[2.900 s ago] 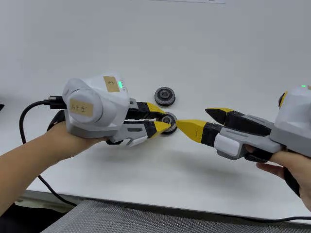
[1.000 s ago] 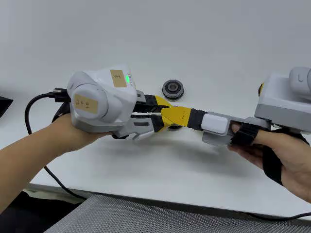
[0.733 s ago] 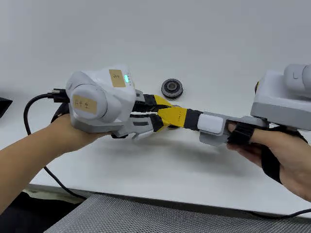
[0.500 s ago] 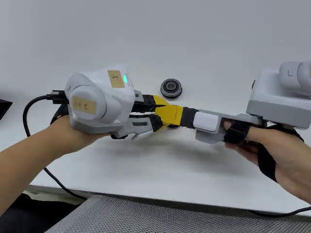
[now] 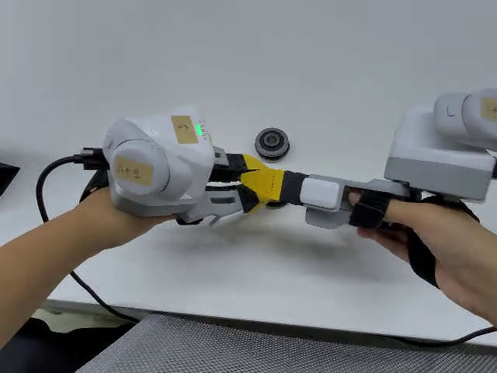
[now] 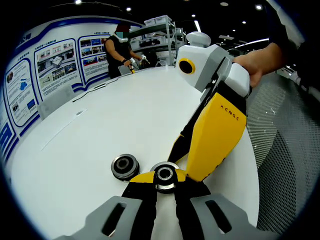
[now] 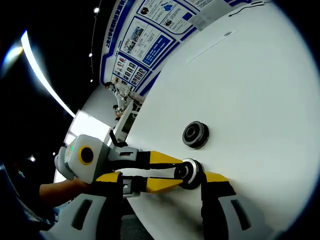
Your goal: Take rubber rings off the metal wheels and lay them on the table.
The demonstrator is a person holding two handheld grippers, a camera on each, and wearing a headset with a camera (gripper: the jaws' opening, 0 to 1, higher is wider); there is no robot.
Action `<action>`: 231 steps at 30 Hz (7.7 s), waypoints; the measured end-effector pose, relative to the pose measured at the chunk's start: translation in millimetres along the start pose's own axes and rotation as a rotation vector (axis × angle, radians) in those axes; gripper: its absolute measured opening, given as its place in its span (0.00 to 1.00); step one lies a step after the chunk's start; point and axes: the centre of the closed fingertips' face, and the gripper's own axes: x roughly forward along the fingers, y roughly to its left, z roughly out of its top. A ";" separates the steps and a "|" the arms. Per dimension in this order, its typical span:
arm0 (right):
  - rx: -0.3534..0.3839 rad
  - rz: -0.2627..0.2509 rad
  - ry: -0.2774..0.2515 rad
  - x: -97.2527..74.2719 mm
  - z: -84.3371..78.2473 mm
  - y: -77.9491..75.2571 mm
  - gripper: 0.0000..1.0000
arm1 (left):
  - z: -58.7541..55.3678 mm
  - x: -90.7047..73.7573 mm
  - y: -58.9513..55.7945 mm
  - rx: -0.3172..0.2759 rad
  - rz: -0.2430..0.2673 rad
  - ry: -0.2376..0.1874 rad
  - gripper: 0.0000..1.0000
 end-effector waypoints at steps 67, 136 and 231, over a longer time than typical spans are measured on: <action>0.019 -0.091 0.007 7.6 -0.9 4.5 0.73 | -1.0 -1.1 2.5 -0.014 0.015 0.000 0.12; 0.158 0.016 -0.043 -8.6 -0.2 -7.4 0.57 | 2.2 0.4 -2.8 -0.005 0.000 -0.013 0.12; 0.230 0.094 -0.063 -12.2 -7.0 -41.0 0.03 | 0.4 2.3 0.4 -0.023 -0.006 -0.026 0.12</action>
